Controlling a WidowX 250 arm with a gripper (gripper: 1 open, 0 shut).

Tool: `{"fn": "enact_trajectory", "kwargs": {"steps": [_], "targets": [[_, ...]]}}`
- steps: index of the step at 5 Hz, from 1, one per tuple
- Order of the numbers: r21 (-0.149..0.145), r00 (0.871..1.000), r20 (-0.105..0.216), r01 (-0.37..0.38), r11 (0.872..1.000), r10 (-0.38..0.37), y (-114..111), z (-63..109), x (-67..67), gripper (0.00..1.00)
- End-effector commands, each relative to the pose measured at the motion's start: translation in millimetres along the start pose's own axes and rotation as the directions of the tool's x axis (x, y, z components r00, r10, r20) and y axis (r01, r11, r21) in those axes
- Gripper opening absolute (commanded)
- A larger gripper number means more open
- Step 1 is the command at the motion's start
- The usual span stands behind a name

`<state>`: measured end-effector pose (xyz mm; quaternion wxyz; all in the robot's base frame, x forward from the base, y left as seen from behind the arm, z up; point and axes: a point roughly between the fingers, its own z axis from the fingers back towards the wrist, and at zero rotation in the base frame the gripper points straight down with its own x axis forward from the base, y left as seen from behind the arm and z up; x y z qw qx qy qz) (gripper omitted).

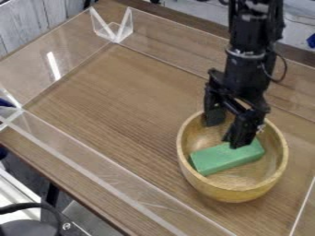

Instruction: Remove the green block from inside the brown bowl and put it on the table

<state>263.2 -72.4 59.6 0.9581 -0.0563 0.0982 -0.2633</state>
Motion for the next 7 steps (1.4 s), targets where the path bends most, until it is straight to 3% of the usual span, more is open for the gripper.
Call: {"fn": "enact_trajectory", "kwargs": {"steps": [1, 3, 5, 6, 7], "targets": [[0.033, 0.997, 0.048, 0.057, 0.998, -0.059, 3, 8.8, 10.9, 1.0], [0.026, 0.98, 0.136, 0.146, 0.989, -0.148, -2, 3.6, 8.7, 1.0], [-0.019, 0.988, 0.137, 0.071, 0.997, -0.068, -22, -22.1, 16.4, 1.0], [-0.002, 0.989, 0.103, 0.103, 0.995, -0.103, -27, -14.9, 6.7, 1.0], [0.037, 0.988, 0.084, 0.13, 0.991, -0.133, -32, 5.1, -3.7, 1.0]]}}
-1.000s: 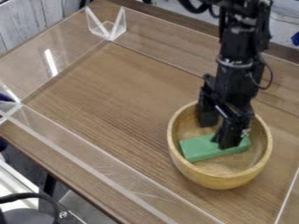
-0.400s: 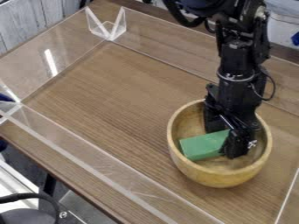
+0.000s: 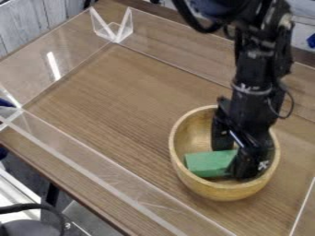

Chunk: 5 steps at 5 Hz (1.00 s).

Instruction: Remove the green block from inside the brown bowl and put it on the table

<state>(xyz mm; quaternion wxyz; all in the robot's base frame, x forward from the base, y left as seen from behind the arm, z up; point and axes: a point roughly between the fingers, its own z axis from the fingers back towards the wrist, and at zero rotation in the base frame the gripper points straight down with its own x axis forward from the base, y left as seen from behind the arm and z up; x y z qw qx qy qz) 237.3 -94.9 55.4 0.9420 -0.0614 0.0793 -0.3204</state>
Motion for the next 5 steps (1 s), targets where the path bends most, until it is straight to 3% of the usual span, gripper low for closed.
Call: {"fn": "enact_trajectory", "kwargs": {"steps": [1, 2, 3, 4, 5], "targets": [[0.052, 0.993, 0.117, -0.04, 0.998, 0.034, -3.7, 21.5, -1.0, 1.0], [0.064, 0.983, 0.167, -0.083, 0.995, 0.071, -6.5, 18.6, -6.0, 1.0], [0.084, 0.979, 0.196, -0.072, 0.994, 0.054, -6.2, 17.4, -1.4, 1.0], [0.095, 0.976, 0.212, -0.062, 0.994, 0.041, -5.6, 14.4, 2.1, 1.0], [0.059, 0.98, 0.191, -0.066, 0.996, 0.053, -5.5, 15.3, -1.0, 1.0]]}}
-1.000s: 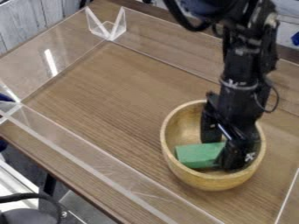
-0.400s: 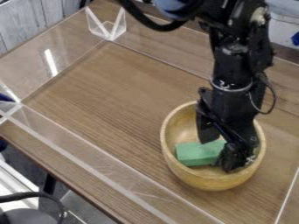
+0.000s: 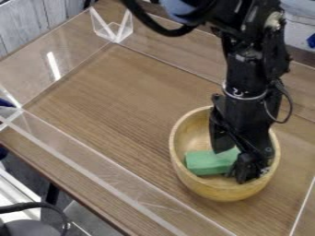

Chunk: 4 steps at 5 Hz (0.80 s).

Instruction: Remove the green block from inside the brown bowl and put it on the table

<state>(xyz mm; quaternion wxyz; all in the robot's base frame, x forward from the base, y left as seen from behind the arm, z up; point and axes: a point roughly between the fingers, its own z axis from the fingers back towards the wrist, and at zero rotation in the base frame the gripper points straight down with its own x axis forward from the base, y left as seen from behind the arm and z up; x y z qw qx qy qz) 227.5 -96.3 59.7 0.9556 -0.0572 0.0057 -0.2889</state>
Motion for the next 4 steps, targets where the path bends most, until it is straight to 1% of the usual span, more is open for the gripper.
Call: {"fn": "enact_trajectory", "kwargs": {"steps": [1, 2, 3, 4], "targets": [[-0.02, 1.0, 0.028, -0.01, 1.0, 0.011, 2.7, 15.5, 5.8, 1.0], [-0.023, 0.999, 0.011, -0.04, 0.999, 0.041, 4.8, 11.1, 6.7, 0.0], [-0.019, 0.998, -0.002, -0.07, 0.997, 0.07, 6.5, 9.8, 7.3, 1.0], [-0.023, 0.997, 0.01, -0.079, 0.997, 0.079, 1.9, 18.6, 6.7, 0.0]]}}
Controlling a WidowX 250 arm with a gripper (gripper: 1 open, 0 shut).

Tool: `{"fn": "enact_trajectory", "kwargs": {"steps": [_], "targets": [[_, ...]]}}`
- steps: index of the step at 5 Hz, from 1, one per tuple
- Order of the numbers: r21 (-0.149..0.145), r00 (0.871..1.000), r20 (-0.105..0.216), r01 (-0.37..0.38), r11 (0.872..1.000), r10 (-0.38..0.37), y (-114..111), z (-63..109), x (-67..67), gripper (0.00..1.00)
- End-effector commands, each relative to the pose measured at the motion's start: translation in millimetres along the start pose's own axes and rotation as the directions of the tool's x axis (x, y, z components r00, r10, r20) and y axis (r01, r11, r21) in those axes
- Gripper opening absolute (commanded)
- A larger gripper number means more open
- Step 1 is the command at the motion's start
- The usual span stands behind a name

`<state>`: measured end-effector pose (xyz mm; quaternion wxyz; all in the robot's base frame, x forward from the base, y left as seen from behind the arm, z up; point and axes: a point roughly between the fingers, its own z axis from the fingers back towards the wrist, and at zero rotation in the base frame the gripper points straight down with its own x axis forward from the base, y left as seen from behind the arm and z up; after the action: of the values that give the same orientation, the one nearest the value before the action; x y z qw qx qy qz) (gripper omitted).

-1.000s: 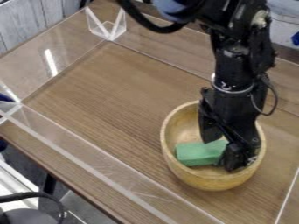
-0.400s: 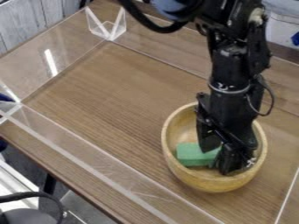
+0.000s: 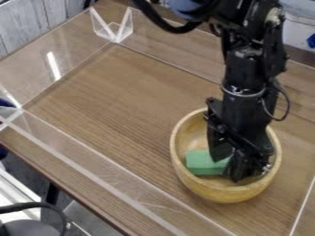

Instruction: Remove the green block from inside the brown bowl and put it on the table

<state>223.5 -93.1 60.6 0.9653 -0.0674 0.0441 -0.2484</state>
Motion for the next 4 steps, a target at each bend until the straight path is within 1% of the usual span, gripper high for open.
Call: {"fn": "enact_trajectory", "kwargs": {"steps": [1, 2, 3, 4], "targets": [[0.011, 0.996, 0.084, 0.0, 1.0, -0.001, -5, 24.5, 9.2, 0.0], [0.05, 0.997, 0.079, -0.009, 0.999, 0.005, -7, 38.0, 7.9, 0.0], [0.103, 0.997, 0.081, -0.017, 0.995, 0.008, -9, 57.9, 8.4, 0.0], [0.163, 0.993, 0.116, -0.026, 0.986, 0.007, -7, 90.1, 13.2, 0.0]]}}
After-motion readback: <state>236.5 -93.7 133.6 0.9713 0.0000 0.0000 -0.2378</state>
